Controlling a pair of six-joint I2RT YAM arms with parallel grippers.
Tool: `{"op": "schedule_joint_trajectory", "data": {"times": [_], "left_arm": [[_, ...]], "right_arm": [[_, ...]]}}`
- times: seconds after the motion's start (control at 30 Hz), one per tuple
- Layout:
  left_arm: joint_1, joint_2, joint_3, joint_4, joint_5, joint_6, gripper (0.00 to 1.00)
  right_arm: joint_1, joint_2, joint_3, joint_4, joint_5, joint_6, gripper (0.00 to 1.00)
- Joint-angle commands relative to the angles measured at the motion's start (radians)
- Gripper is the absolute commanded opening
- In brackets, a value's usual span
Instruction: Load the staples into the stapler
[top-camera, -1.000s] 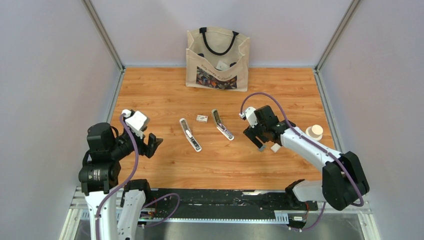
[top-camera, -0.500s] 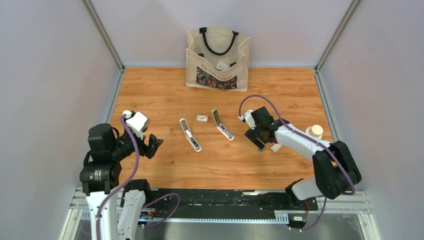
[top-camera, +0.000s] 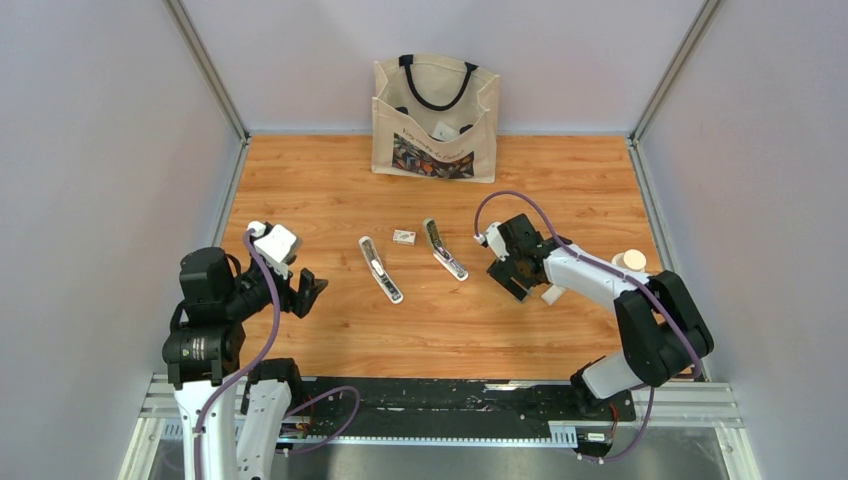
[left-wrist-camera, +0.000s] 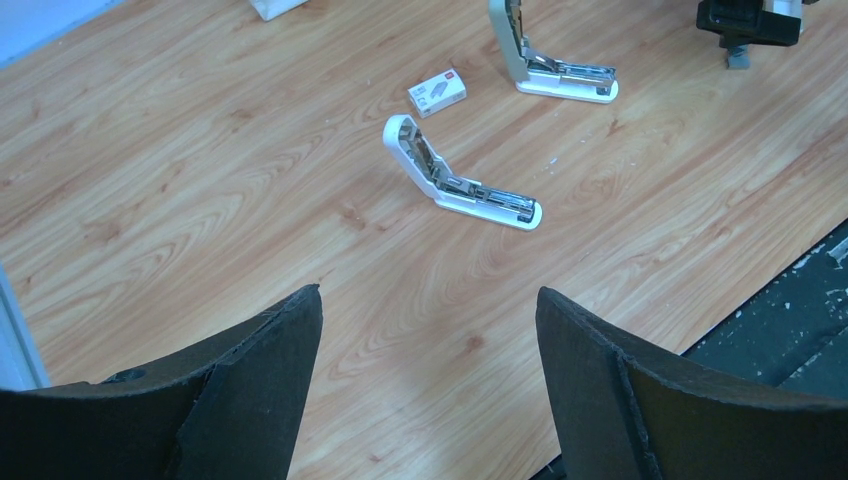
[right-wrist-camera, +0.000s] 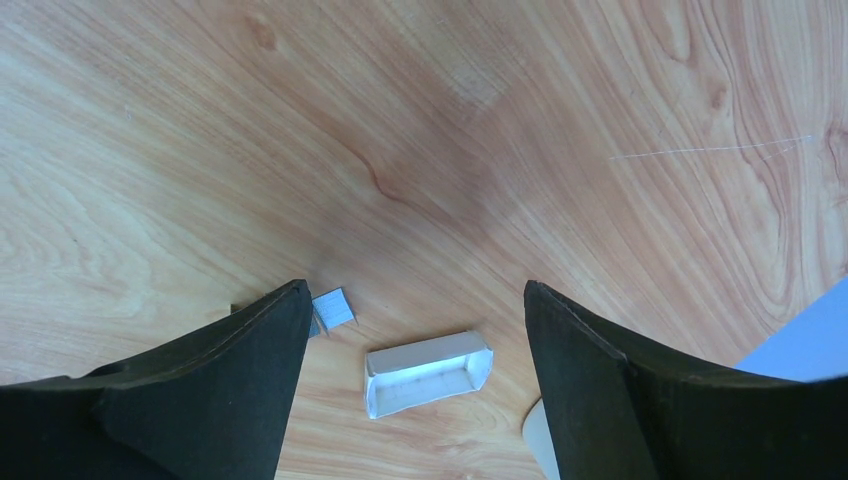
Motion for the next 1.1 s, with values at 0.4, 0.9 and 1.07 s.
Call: {"op": "schedule_joint_trajectory", "data": {"times": [0.4, 0.9, 1.07], "left_arm": [[0.008, -0.015, -0.011, 0.034, 0.019, -0.006, 0.87], [0.015, -0.029, -0.021, 0.037, 0.017, -0.008, 0.87], [0.015, -0.028, -0.021, 0.038, 0.017, -0.008, 0.87]], "right_arm": [[0.019, -0.064, 0.009, 0.065, 0.03, 0.001, 0.84], [0.02, 0.002, 0.023, -0.033, -0.054, -0.017, 0.82], [0.023, -0.015, 0.029, -0.097, -0.111, -0.025, 0.81]]}}
